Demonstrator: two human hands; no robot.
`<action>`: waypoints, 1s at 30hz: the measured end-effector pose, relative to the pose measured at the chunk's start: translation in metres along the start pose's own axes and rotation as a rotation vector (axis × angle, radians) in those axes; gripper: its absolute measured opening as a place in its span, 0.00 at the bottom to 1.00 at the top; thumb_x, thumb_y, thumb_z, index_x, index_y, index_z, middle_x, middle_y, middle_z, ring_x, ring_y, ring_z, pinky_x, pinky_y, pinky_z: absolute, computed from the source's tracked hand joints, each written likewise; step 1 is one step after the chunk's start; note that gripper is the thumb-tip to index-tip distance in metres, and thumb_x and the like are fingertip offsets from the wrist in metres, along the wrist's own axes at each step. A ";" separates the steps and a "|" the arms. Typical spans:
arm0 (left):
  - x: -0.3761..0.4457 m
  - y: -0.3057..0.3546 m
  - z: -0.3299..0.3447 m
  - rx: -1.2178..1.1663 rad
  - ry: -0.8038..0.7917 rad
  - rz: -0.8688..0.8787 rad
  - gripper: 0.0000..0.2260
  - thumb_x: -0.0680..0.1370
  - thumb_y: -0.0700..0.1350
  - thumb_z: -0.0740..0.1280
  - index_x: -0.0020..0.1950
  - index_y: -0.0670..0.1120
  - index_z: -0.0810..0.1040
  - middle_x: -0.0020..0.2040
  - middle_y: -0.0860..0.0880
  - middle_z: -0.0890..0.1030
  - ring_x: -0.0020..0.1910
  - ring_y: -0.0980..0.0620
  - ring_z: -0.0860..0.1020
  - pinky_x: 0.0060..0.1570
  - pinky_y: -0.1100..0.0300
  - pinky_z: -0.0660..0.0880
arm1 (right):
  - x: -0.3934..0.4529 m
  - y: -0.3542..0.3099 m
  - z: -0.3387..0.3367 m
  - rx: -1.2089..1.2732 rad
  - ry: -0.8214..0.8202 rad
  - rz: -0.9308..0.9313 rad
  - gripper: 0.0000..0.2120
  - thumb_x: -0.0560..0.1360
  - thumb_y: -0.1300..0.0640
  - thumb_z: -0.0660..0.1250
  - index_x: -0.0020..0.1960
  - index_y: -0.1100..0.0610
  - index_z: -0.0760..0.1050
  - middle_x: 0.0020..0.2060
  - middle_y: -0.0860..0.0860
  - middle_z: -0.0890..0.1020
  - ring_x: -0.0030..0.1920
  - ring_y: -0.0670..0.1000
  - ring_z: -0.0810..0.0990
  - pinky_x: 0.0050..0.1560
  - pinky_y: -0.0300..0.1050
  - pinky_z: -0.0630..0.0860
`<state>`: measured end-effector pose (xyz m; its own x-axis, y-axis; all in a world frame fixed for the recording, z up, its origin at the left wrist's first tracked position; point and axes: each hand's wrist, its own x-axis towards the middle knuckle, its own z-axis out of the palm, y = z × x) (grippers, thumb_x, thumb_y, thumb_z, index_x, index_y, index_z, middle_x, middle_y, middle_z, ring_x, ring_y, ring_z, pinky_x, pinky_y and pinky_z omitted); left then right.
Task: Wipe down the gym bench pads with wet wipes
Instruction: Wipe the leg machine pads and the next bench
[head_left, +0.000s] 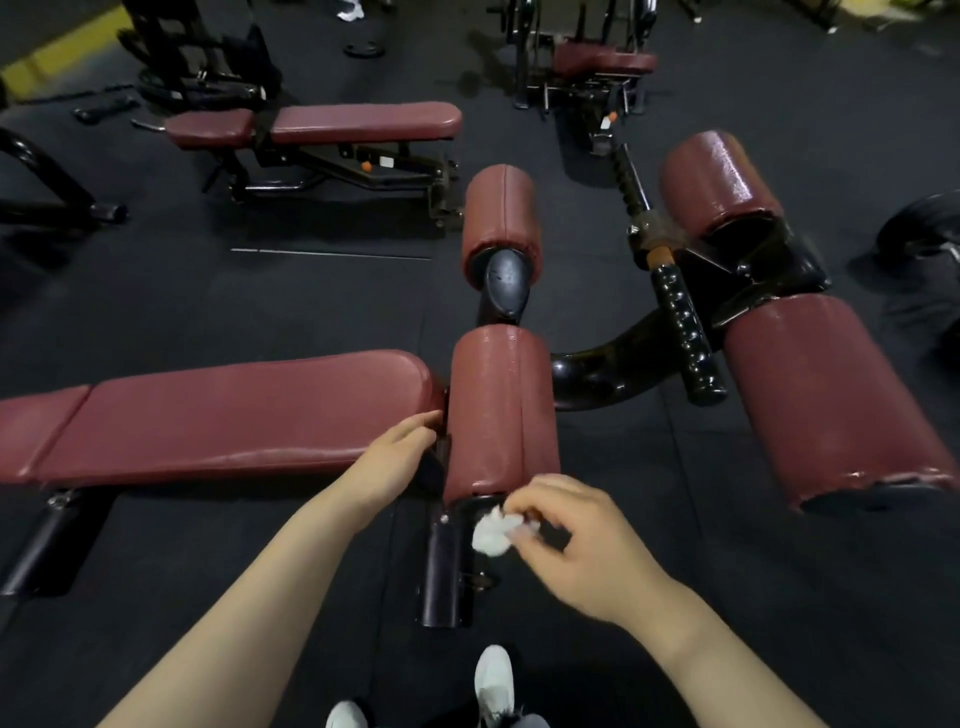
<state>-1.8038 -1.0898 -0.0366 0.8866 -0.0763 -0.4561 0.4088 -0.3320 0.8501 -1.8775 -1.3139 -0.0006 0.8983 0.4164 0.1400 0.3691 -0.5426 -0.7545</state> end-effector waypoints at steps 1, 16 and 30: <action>-0.005 0.000 -0.006 0.050 0.005 0.015 0.19 0.82 0.45 0.58 0.73 0.55 0.71 0.70 0.57 0.72 0.69 0.59 0.69 0.71 0.59 0.62 | 0.003 -0.008 0.003 0.095 0.078 0.074 0.06 0.75 0.63 0.70 0.45 0.52 0.80 0.38 0.39 0.77 0.40 0.41 0.75 0.43 0.29 0.68; -0.078 0.000 -0.136 0.158 -0.149 0.438 0.05 0.76 0.52 0.70 0.50 0.56 0.82 0.49 0.56 0.84 0.51 0.56 0.81 0.57 0.54 0.76 | 0.090 -0.116 0.105 0.471 0.341 0.434 0.05 0.77 0.57 0.67 0.49 0.49 0.80 0.44 0.46 0.84 0.47 0.45 0.82 0.52 0.42 0.77; 0.008 0.011 -0.169 0.010 -0.139 0.313 0.06 0.75 0.42 0.72 0.44 0.49 0.76 0.38 0.60 0.79 0.37 0.63 0.75 0.41 0.71 0.71 | 0.177 -0.100 0.150 0.735 0.591 0.585 0.07 0.77 0.59 0.68 0.52 0.51 0.82 0.47 0.47 0.85 0.51 0.46 0.83 0.56 0.45 0.77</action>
<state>-1.7557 -0.9357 0.0138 0.9305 -0.3033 -0.2053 0.1185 -0.2810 0.9524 -1.7909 -1.0762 0.0033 0.9323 -0.2824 -0.2260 -0.2041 0.1050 -0.9733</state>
